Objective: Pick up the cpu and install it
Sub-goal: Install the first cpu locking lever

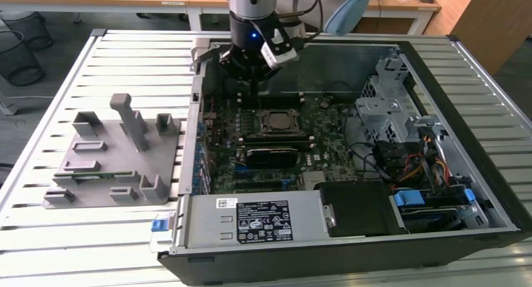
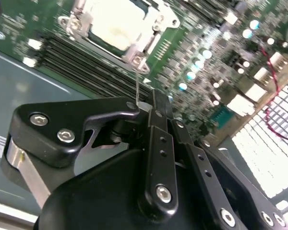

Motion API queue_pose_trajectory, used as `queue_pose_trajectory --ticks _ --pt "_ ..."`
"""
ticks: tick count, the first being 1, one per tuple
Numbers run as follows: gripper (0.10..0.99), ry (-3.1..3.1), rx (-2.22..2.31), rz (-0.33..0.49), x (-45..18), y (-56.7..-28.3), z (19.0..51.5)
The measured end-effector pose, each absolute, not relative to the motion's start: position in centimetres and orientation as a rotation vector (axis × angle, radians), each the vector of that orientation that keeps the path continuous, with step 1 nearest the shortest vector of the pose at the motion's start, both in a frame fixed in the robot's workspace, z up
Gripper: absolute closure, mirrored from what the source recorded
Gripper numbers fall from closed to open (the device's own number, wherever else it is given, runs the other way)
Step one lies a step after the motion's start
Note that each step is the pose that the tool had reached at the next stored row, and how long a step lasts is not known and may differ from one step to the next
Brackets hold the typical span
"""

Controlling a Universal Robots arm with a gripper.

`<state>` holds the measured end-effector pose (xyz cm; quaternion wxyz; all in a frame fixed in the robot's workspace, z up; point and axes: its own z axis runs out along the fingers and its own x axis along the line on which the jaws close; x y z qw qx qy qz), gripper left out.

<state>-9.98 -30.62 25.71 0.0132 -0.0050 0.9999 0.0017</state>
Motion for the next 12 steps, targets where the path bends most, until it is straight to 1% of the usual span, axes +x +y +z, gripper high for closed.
queue_pose_trajectory --ticks 6,11,12 --pt "0.98 3.116 -0.015 0.019 -8.5 -30.6 25.7" --pt "0.98 3.114 -0.014 0.094 -8.2 -30.9 25.7" --pt "0.98 3.114 -0.014 0.099 -8.2 -31.1 25.6"
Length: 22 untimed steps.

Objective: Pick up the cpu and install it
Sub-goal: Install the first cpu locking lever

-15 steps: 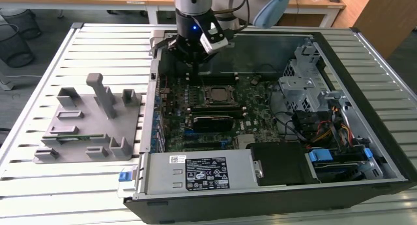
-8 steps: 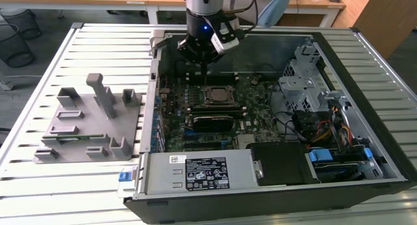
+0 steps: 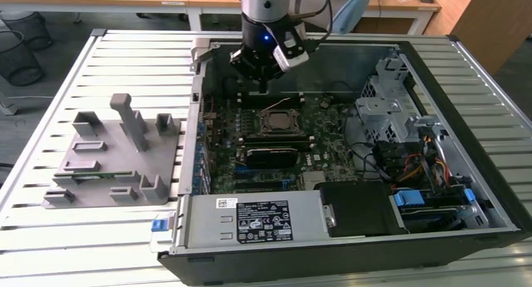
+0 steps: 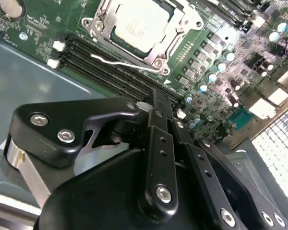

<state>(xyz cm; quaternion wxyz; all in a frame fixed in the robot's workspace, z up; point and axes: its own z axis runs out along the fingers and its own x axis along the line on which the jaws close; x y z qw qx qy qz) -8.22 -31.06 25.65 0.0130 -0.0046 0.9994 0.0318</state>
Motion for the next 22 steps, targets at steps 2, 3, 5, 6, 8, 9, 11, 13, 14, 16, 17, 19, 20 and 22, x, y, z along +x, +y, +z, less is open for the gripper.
queue_pose_trajectory --ticks 2,3,5,6,8,9,11,13,14,16,17,19,20,22 --pt "0.98 3.114 -0.014 0.1 -8.2 -31.3 25.6" --pt "0.98 3.114 -0.014 0.1 -8.2 -31.4 25.5" --pt "0.98 3.114 -0.012 0.1 -7.8 -31.4 25.4" --pt "0.98 3.114 -0.012 0.1 -7.6 -31.4 25.4" --pt "0.98 3.114 -0.012 0.1 -7.2 -31.4 25.2" --pt "0.98 3.114 -0.012 0.1 -7.1 -31.4 25.2" --pt "0.98 3.114 -0.012 0.1 -6.8 -31.4 24.9" --pt "0.98 3.114 -0.025 0.1 -6.6 -31.4 24.6" --pt "0.98 3.114 -0.042 0.1 -6.6 -31.4 24.5" --pt "0.98 3.114 -0.086 0.101 -6.6 -31.4 24.3" --pt "0.98 3.114 -0.093 0.101 -6.5 -31.4 24.2" --pt "0.98 3.114 -0.095 0.101 -6.3 -31.4 24.0" --pt "0.98 3.114 -0.095 0.101 -6.1 -31.3 23.9" --pt "0.98 3.114 -0.095 0.101 -5.7 -31.2 23.7"
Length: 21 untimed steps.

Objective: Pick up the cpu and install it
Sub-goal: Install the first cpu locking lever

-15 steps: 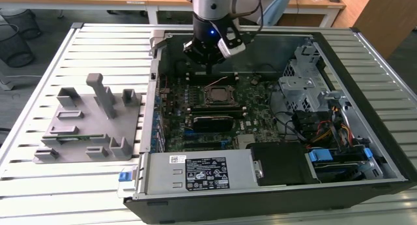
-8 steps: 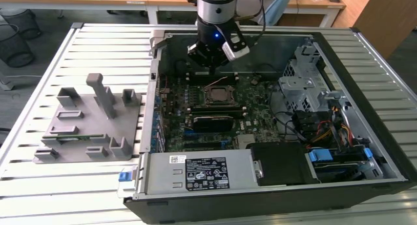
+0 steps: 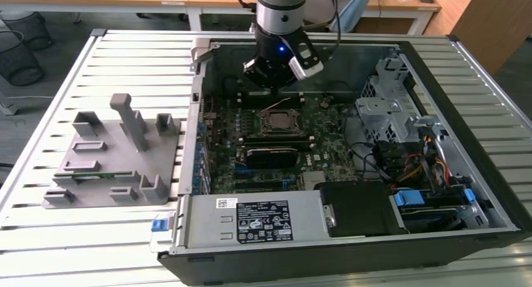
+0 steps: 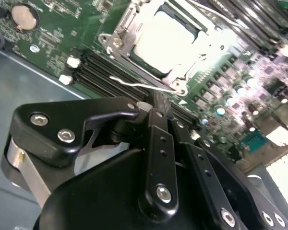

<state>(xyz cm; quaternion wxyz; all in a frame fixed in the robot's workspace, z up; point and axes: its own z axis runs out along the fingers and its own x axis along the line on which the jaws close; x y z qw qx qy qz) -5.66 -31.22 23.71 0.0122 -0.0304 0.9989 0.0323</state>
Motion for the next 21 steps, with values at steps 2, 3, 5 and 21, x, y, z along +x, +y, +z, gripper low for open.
queue_pose_trajectory --ticks 2,3,5,21 --pt "0.98 3.114 -0.095 0.101 -5.4 -31.2 23.6" --pt "0.98 3.114 -0.095 0.101 -5.3 -31.2 23.5" --pt "0.98 3.114 -0.096 0.101 -5.0 -31.2 23.4" --pt "0.98 3.113 -0.128 0.101 -4.3 -30.8 22.5"
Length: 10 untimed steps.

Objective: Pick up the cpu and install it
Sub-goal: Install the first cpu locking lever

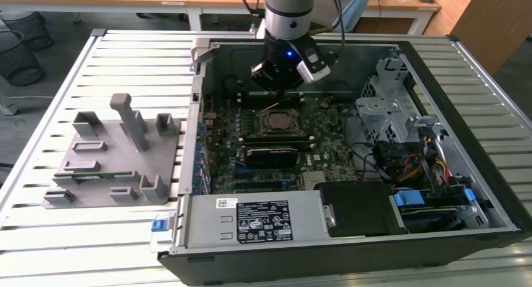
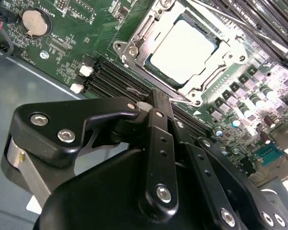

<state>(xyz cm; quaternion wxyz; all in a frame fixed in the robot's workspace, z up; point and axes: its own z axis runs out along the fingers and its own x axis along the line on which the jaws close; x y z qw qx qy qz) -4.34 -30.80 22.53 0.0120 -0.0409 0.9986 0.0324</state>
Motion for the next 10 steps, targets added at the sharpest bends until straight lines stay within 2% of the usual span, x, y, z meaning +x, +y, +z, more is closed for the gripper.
queue_pose_trajectory --ticks 10 --pt "0.98 3.113 -0.135 0.101 -3.81 -30.62 22.04"
